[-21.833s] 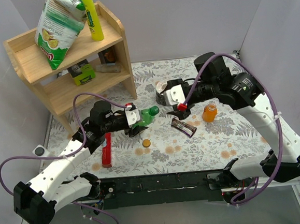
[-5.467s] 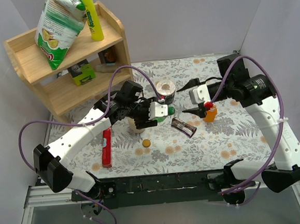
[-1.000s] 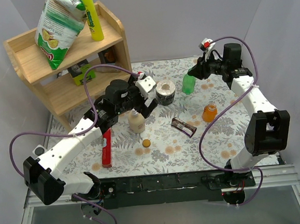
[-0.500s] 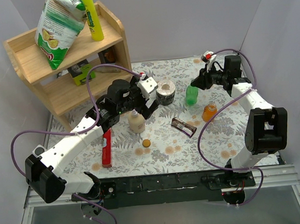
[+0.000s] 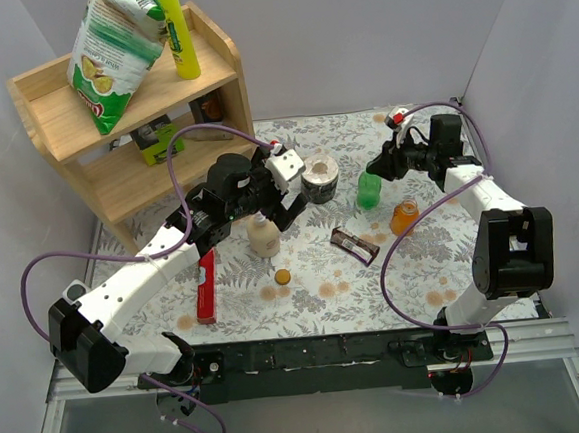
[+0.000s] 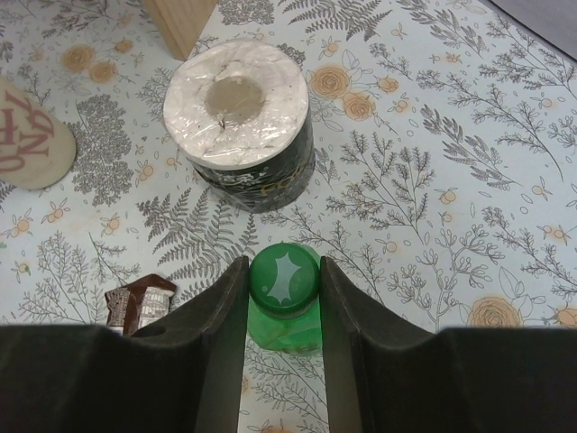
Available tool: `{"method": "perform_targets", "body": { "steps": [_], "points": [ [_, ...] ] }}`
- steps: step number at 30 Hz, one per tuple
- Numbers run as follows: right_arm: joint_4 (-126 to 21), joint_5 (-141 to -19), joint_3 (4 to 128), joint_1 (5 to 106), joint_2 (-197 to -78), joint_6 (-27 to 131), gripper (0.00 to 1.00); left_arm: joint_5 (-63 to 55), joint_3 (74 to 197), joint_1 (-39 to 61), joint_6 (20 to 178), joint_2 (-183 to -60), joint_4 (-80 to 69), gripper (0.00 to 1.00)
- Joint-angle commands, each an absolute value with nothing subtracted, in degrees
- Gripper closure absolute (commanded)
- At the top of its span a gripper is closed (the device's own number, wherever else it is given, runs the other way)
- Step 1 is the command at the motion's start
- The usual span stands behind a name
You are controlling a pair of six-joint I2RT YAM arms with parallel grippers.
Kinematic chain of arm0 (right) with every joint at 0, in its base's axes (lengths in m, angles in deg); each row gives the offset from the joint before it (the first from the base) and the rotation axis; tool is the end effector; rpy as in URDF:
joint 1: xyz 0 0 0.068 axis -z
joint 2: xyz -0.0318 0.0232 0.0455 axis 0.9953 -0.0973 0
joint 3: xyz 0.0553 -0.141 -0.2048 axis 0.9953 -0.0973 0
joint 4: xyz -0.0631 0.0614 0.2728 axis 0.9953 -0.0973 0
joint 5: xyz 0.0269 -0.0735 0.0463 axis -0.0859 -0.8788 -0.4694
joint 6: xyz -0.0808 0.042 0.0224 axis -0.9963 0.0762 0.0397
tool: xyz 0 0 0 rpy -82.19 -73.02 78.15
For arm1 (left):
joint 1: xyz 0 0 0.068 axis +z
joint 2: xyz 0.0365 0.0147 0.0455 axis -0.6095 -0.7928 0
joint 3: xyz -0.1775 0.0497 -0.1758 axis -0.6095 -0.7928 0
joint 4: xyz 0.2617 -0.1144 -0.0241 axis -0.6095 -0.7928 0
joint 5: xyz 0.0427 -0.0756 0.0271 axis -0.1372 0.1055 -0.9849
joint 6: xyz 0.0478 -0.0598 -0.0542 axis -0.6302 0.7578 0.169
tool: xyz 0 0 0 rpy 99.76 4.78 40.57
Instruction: Screw on the bottle caps
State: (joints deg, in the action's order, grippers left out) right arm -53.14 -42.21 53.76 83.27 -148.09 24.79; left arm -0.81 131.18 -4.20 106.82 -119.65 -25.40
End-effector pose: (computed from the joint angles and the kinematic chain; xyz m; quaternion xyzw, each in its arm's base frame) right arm 0.4092 0.0682 0.2176 -0.3391 0.7472 0.2497 0.5141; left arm 0.2659 -0.2603 0.3175 0.2155 0.8071 -0.3501 0.4237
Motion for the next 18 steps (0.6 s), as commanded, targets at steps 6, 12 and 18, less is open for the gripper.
{"method": "perform_targets", "body": {
  "steps": [6, 12, 18],
  "points": [
    [-51.75, -41.45, 52.87, 83.36, -145.57, 23.62, 0.59, 0.05, 130.87, -4.37, 106.05, -118.74, -24.85, 0.02],
    [-53.51, -41.46, 52.78, 83.36, -145.57, 23.18, 0.54, 0.32, 130.79, -4.37, 105.97, -119.09, -24.58, 0.02],
    [-53.6, -41.54, 52.7, 83.45, -145.22, 23.09, 0.51, 0.4, 130.7, -4.37, 105.88, -119.0, -24.58, 0.02]
  ]
}}
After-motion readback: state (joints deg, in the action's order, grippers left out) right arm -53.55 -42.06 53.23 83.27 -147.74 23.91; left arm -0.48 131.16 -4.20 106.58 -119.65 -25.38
